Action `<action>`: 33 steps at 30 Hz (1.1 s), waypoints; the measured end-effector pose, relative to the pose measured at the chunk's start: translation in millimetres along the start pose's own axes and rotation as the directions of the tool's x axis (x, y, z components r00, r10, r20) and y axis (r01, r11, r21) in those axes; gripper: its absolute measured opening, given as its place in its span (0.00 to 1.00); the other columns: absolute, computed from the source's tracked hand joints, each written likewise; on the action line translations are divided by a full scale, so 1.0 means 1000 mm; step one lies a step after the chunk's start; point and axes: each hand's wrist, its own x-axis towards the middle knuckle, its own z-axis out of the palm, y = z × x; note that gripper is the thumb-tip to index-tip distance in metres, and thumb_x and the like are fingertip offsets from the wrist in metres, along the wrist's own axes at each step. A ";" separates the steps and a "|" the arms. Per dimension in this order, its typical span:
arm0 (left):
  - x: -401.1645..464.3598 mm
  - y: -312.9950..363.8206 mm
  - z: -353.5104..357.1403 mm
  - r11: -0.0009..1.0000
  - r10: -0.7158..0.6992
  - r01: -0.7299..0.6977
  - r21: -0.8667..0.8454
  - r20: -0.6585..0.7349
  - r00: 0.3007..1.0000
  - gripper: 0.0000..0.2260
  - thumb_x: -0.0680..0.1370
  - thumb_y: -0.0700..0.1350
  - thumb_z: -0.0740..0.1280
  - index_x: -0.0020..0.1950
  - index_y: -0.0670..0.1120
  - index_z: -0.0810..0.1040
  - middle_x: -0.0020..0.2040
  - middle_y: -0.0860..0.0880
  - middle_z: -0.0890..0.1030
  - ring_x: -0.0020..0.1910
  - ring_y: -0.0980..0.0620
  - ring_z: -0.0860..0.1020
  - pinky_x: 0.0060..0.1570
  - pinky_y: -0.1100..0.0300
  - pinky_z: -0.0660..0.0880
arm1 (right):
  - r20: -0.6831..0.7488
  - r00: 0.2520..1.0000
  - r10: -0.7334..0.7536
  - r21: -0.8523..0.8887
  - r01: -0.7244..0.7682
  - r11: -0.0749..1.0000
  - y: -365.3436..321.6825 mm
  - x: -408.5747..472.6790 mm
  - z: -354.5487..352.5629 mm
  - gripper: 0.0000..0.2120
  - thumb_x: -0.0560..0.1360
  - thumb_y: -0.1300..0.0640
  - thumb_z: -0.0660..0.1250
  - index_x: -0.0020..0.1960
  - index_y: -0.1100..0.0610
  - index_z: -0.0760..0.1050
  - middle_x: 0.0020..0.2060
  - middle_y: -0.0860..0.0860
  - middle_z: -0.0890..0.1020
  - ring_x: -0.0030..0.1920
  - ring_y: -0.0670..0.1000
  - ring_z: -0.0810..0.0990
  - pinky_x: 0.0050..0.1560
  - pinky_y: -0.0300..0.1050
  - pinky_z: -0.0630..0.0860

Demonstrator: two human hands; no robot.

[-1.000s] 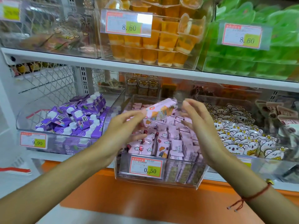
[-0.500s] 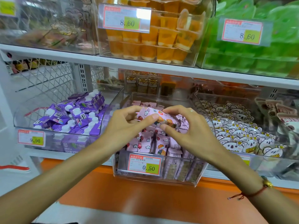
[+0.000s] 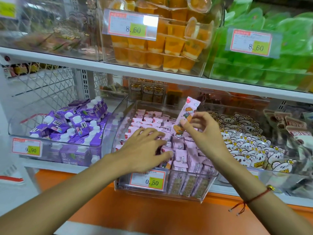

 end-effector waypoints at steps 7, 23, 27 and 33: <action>-0.013 -0.002 -0.004 0.996 0.076 -0.079 -0.041 -0.065 0.995 0.19 0.77 0.60 0.59 0.66 0.55 0.72 0.66 0.59 0.72 0.65 0.55 0.63 0.65 0.58 0.58 | 0.084 0.993 -0.083 -0.054 0.087 0.995 0.003 -0.005 0.011 0.27 0.75 0.56 0.68 0.69 0.49 0.59 0.45 0.43 0.77 0.46 0.43 0.81 0.43 0.30 0.75; -0.038 -0.009 -0.012 0.931 -0.076 0.013 -0.364 -0.158 0.984 0.17 0.70 0.63 0.68 0.53 0.59 0.71 0.54 0.63 0.74 0.56 0.64 0.70 0.52 0.59 0.73 | 0.493 0.865 -0.093 -0.604 0.417 0.680 0.027 -0.007 0.024 0.15 0.79 0.46 0.58 0.59 0.49 0.78 0.63 0.49 0.73 0.63 0.52 0.66 0.60 0.50 0.66; -0.035 -0.008 -0.011 0.936 -0.102 0.041 -0.349 -0.158 0.982 0.19 0.70 0.68 0.63 0.55 0.59 0.69 0.54 0.62 0.73 0.54 0.63 0.70 0.50 0.59 0.73 | 0.606 0.791 0.079 -0.642 0.428 0.636 0.026 -0.004 0.020 0.19 0.81 0.45 0.51 0.60 0.49 0.78 0.69 0.48 0.67 0.66 0.52 0.64 0.64 0.53 0.64; -0.025 -0.011 -0.003 0.987 -0.020 0.014 -0.159 -0.040 0.999 0.23 0.79 0.63 0.50 0.71 0.55 0.66 0.68 0.57 0.70 0.67 0.58 0.64 0.65 0.59 0.62 | 0.449 0.893 0.034 -0.513 0.226 0.828 0.018 0.021 0.012 0.11 0.79 0.57 0.61 0.59 0.55 0.76 0.57 0.51 0.78 0.53 0.47 0.75 0.53 0.41 0.70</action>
